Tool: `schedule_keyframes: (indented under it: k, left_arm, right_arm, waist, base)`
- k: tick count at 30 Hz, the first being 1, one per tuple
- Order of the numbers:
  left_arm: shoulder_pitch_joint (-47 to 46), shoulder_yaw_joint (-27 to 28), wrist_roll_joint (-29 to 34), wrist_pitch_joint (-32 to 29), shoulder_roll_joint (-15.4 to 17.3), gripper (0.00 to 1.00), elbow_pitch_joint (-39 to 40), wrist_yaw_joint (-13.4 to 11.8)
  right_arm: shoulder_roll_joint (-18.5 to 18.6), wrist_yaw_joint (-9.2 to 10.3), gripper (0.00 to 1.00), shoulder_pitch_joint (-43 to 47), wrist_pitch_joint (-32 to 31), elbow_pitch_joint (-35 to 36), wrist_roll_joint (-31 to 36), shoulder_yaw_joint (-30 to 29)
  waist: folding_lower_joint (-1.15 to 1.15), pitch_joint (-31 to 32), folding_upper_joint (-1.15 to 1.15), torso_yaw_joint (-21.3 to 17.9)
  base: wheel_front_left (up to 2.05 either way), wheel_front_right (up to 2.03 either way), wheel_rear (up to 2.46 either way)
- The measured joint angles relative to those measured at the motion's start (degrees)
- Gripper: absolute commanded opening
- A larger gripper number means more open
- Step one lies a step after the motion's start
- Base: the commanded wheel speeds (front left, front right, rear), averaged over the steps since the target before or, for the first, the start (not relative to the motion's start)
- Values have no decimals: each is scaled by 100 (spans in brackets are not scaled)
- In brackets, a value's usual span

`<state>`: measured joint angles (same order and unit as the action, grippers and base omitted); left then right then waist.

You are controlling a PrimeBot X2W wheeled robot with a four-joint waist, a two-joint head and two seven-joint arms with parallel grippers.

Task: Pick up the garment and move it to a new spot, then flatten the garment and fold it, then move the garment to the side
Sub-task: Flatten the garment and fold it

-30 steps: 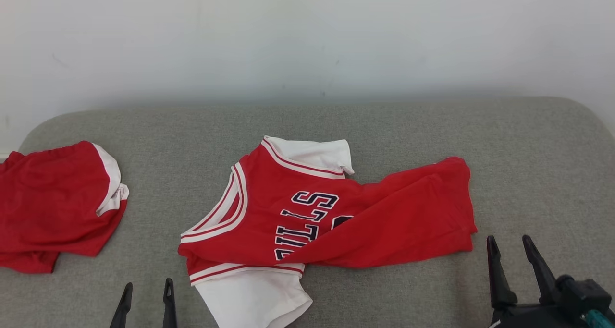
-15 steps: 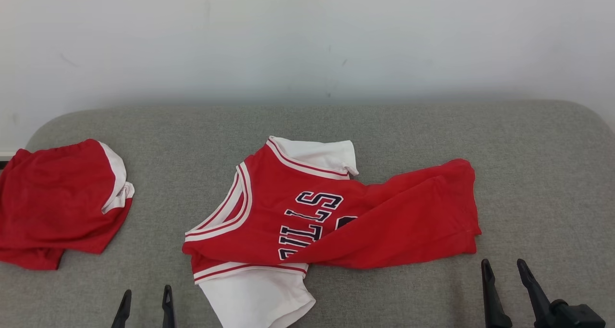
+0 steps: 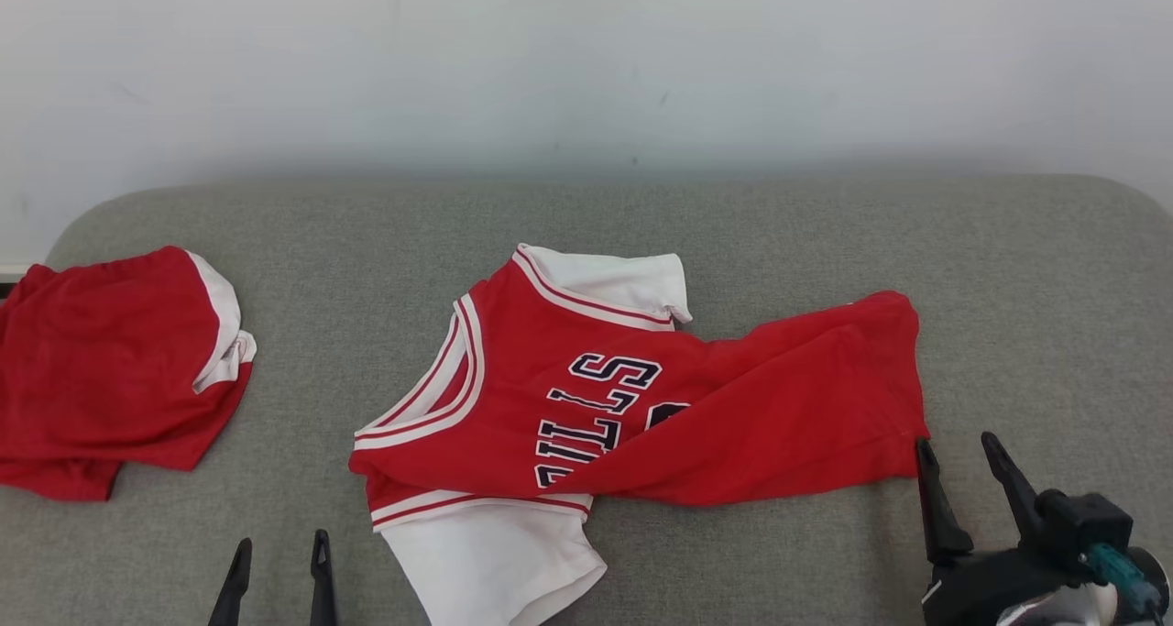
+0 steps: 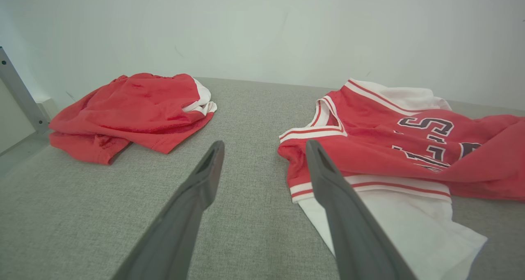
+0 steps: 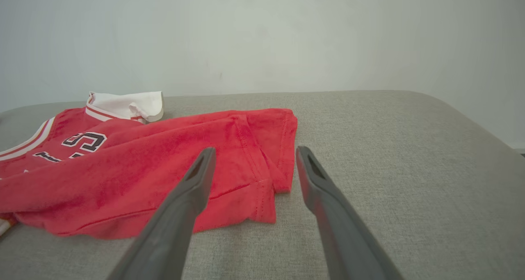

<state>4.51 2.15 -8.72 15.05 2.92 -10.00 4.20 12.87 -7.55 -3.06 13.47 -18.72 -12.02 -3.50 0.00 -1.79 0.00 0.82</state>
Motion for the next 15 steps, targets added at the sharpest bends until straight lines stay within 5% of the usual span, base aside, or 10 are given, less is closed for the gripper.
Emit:
schedule_keyframes:
  k: [15]
  left_arm:
    - [-149,-65,-1,0,-1,100,-20,34]
  right_arm:
    - [286,0,100,-1596,69,-2493,-47,370]
  waist:
    - [0,-241,0,240]
  base:
    - [0,0,0]
